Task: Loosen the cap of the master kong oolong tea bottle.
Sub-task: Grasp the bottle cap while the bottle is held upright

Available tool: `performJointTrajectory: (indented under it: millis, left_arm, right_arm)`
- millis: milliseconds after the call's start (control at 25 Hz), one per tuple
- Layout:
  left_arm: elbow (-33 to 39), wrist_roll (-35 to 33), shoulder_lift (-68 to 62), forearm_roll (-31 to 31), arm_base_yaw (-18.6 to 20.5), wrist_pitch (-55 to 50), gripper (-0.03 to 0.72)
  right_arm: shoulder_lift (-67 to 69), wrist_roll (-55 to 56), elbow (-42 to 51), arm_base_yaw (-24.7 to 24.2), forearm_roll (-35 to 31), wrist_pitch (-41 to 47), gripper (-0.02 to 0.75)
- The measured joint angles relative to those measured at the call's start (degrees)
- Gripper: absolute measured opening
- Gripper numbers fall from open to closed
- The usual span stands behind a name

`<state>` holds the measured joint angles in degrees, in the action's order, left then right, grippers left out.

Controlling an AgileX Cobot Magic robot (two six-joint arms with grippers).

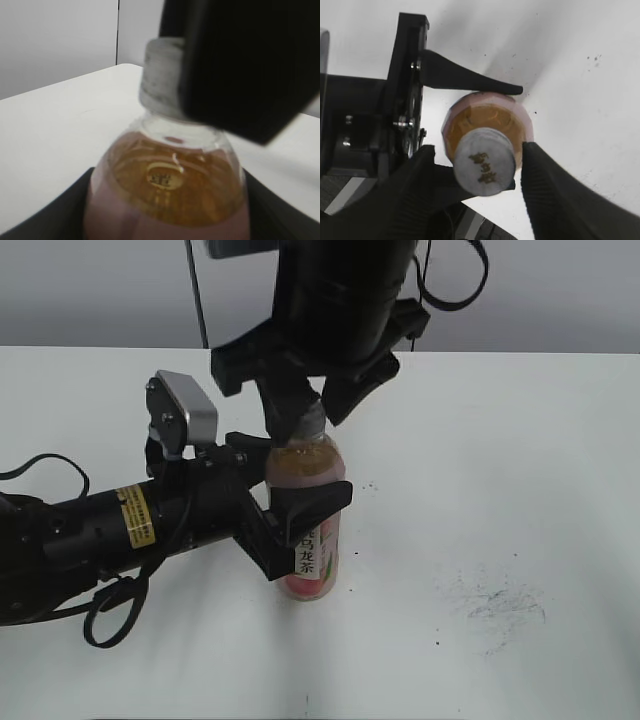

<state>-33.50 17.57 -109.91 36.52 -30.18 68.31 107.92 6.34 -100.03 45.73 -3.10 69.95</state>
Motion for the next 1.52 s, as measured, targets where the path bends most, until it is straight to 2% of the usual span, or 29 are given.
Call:
performJointTrajectory:
  millis: [520, 720, 1000, 1240, 1520]
  left_arm:
    - [0.0, 0.0, 0.0, 0.0, 0.0, 0.0, 0.449]
    - [0.0, 0.0, 0.0, 0.0, 0.0, 0.0, 0.449]
    - [0.0, 0.0, 0.0, 0.0, 0.0, 0.0, 0.449]
    - [0.0, 0.06, 0.0, -0.11, 0.0, 0.0, 0.449]
    - [0.0, 0.12, 0.0, -0.11, 0.0, 0.0, 0.449]
  right_arm:
    - [0.12, -0.86, -0.28, 0.0, -0.2, 0.07, 0.375]
    - [0.12, -0.99, -0.28, -0.13, 0.17, 0.12, 0.272]
    - [0.12, -4.58, -0.28, -0.13, 0.07, 0.12, 0.272]
    - [0.12, -16.43, -0.28, -0.2, -0.04, 0.12, 0.272]
    - [0.12, -43.55, -0.34, -0.2, -0.04, 0.12, 0.272]
